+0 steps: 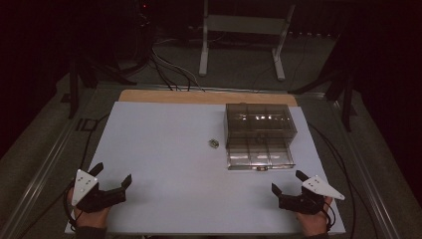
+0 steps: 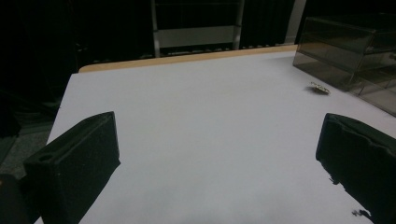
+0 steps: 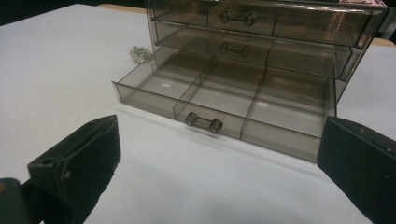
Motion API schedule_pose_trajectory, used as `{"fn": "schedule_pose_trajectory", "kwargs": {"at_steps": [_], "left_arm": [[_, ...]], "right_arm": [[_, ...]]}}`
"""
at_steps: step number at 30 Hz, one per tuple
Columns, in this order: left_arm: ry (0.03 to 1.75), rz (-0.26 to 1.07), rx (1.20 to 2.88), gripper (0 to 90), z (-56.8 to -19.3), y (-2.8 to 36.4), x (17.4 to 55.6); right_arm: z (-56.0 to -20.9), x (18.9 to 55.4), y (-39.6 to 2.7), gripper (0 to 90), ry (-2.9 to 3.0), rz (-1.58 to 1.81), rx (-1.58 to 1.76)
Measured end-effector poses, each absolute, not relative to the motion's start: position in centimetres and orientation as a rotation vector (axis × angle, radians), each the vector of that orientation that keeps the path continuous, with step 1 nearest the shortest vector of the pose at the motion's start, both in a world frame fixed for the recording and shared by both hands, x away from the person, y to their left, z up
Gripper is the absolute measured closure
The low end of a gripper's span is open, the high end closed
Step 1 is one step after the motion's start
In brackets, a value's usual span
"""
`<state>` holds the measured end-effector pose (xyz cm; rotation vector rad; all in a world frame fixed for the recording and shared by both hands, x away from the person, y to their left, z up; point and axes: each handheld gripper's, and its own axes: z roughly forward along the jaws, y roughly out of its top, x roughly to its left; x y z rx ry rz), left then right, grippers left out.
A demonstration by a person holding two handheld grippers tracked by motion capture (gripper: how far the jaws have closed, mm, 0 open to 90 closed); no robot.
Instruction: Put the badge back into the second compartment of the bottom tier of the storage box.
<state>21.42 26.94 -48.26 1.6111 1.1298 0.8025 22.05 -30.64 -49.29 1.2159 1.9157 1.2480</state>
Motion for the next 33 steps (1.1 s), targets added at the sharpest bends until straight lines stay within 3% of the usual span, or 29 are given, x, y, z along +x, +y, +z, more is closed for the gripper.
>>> {"fn": "schedule_pose_trajectory", "kwargs": {"at_steps": [23, 33], "left_arm": [[1.137, 0.793, 1.619, 0.3, -47.9, 26.4, 22.0], [1.086, 0.748, 1.666, 0.3, -47.1, 23.9, 23.8]], "right_arm": [[-49.5, 21.9, -30.6, 0.0, 1.900, 1.222, 1.223], [-49.5, 21.8, -30.6, 0.0, 1.894, 1.229, 1.233]]}}
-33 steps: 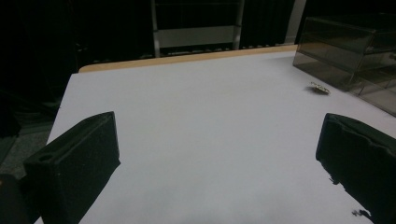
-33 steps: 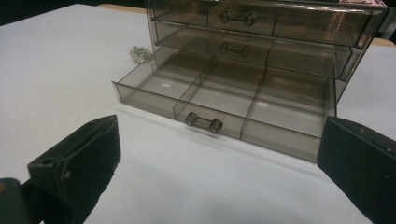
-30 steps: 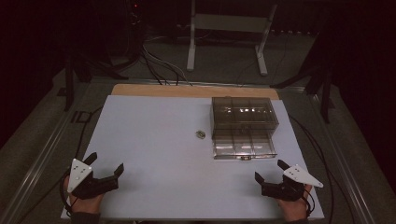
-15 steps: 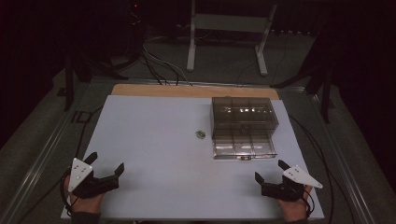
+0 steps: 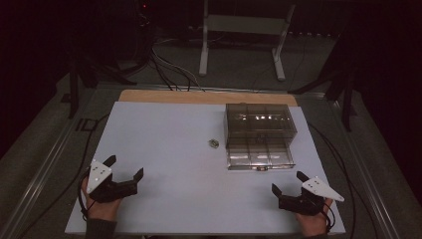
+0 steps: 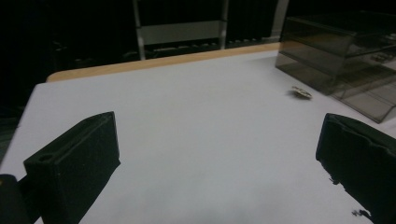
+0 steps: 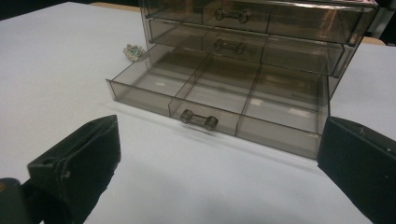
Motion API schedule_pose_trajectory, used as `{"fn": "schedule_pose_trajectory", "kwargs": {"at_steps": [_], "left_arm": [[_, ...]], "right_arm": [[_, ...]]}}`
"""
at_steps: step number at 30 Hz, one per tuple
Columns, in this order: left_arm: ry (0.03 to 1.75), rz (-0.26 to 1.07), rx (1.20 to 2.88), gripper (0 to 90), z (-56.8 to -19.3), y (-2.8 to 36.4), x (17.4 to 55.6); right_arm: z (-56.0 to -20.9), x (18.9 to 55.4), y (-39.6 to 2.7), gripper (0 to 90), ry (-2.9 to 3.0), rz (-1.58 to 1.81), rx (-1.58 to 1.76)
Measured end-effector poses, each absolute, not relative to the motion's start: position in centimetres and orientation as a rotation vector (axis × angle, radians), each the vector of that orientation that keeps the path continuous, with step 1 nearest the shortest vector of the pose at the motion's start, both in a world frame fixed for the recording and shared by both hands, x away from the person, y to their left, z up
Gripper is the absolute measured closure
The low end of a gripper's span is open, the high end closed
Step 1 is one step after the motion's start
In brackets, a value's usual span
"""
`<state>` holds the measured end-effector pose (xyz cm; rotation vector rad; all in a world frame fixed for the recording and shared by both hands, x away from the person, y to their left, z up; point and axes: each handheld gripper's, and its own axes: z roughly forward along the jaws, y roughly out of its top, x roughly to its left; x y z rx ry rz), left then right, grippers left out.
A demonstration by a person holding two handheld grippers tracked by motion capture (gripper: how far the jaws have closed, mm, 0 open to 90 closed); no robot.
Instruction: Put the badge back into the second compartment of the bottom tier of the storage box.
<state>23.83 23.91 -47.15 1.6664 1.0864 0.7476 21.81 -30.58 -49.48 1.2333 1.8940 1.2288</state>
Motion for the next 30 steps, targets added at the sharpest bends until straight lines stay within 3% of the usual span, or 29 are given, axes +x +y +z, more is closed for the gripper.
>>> {"fn": "schedule_pose_trajectory", "kwargs": {"at_steps": [30], "left_arm": [[0.994, 0.705, 1.753, 0.3, -45.9, 16.8, 29.9]], "right_arm": [[-49.4, 21.8, -30.4, 0.0, 1.898, 1.226, 1.224]]}}
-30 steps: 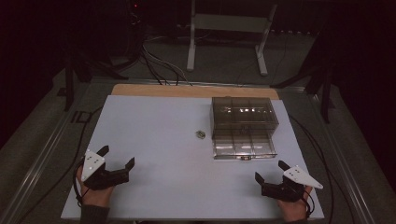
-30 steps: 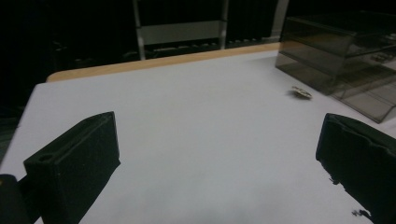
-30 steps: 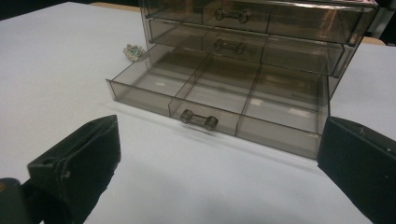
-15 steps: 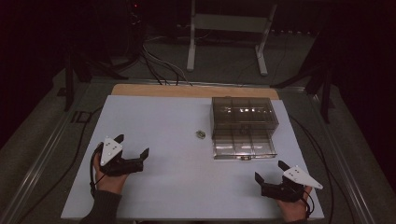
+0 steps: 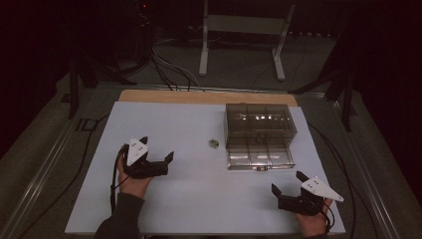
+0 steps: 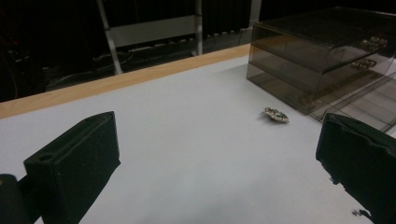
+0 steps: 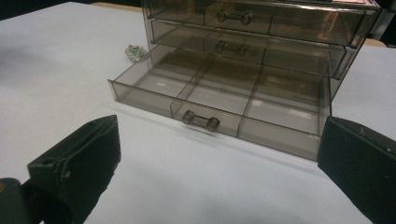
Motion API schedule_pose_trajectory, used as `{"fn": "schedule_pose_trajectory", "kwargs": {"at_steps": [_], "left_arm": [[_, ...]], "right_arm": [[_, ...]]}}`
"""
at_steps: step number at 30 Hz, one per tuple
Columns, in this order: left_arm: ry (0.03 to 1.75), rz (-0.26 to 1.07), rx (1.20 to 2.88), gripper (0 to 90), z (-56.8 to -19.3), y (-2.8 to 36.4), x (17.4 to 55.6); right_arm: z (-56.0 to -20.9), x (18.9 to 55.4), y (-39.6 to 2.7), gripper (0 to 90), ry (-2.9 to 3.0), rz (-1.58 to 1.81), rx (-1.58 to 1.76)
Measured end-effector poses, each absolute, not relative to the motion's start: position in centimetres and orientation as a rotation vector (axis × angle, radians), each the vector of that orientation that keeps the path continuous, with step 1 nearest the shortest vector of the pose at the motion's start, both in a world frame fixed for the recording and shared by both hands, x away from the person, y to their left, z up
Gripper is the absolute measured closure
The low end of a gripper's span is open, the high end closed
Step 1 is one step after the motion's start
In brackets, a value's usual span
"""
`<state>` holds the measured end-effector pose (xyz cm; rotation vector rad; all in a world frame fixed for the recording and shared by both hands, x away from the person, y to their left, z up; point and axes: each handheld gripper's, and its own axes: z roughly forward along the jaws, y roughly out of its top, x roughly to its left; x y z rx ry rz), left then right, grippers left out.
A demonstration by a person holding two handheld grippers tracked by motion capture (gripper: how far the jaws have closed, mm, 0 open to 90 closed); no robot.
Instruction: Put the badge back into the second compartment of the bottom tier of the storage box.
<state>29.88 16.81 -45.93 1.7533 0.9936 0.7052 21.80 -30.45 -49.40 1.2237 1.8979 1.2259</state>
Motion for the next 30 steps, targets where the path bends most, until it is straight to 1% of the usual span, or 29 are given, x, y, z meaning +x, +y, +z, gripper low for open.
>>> {"fn": "schedule_pose_trajectory", "kwargs": {"at_steps": [30], "left_arm": [[1.016, 0.664, 1.758, 0.3, -46.3, 13.1, 33.6]], "right_arm": [[-49.4, 21.8, -30.4, 0.0, 1.899, 1.234, 1.227]]}}
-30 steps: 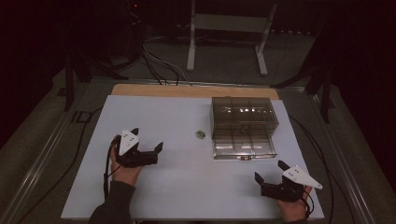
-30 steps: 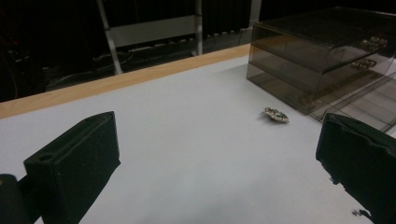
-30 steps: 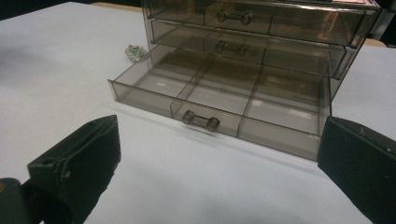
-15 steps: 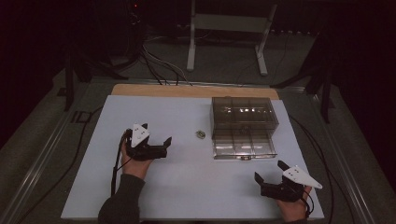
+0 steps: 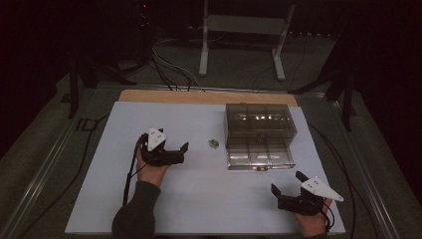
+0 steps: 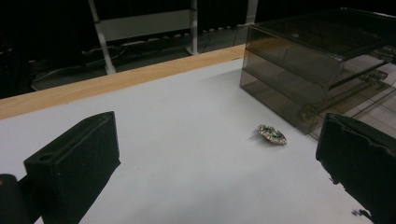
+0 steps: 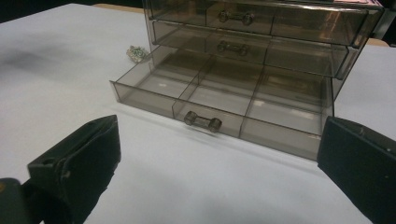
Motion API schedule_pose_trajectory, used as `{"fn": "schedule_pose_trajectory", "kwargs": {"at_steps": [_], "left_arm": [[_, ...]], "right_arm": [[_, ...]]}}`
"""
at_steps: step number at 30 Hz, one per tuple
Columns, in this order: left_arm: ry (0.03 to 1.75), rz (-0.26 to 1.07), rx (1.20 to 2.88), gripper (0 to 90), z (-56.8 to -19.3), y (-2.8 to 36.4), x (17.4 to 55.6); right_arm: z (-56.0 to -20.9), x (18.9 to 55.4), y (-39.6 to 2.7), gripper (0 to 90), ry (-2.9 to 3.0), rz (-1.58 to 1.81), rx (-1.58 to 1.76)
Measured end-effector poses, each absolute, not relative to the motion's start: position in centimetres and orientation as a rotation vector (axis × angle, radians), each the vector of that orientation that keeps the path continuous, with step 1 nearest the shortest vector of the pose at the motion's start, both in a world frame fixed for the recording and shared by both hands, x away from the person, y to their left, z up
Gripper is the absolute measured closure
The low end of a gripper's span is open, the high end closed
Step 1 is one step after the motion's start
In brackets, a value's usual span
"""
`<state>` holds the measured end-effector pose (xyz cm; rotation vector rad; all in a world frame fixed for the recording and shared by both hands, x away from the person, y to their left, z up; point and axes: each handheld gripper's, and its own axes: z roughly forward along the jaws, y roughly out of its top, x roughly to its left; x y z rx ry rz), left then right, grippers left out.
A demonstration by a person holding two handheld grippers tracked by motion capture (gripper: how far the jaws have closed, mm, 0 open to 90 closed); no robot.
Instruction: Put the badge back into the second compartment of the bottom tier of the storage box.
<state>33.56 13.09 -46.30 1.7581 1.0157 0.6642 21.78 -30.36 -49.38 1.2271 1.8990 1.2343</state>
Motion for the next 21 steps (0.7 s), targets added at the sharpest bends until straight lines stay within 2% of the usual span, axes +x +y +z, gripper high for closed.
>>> {"fn": "schedule_pose_trajectory", "kwargs": {"at_steps": [21], "left_arm": [[1.006, 0.656, 1.788, 0.7, -46.9, 9.1, 35.8]], "right_arm": [[-49.3, 21.8, -30.4, 0.0, 1.900, 1.241, 1.231]]}}
